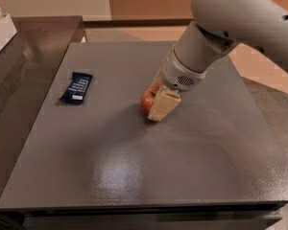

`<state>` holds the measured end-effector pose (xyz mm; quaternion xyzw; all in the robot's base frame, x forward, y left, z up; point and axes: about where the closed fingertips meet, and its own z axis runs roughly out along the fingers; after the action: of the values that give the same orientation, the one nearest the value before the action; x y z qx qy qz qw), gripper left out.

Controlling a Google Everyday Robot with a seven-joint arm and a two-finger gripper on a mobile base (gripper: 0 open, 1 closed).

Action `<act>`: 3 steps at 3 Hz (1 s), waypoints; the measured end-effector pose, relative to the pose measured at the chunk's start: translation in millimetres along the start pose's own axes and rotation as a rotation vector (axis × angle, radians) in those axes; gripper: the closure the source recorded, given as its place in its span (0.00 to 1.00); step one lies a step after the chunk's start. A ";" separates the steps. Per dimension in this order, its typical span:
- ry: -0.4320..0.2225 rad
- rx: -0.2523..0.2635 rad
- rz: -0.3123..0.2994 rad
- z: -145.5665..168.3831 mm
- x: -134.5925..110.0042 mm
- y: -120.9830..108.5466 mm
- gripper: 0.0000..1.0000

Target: Pick apple

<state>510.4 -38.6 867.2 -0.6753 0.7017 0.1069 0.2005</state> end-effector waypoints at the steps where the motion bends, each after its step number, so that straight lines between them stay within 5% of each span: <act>1: -0.019 0.019 -0.009 -22.0 -12.3 -6.5 0.87; 2: -0.032 0.043 -0.018 -54.7 -26.3 -15.4 1.00; 3: -0.041 0.067 -0.032 -91.1 -38.7 -23.0 1.00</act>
Offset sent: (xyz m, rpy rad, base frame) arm 0.0154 -0.0049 0.1077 0.0440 -0.0784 -0.0028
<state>521.0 -43.4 968.1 -0.6771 0.6896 0.0939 0.2390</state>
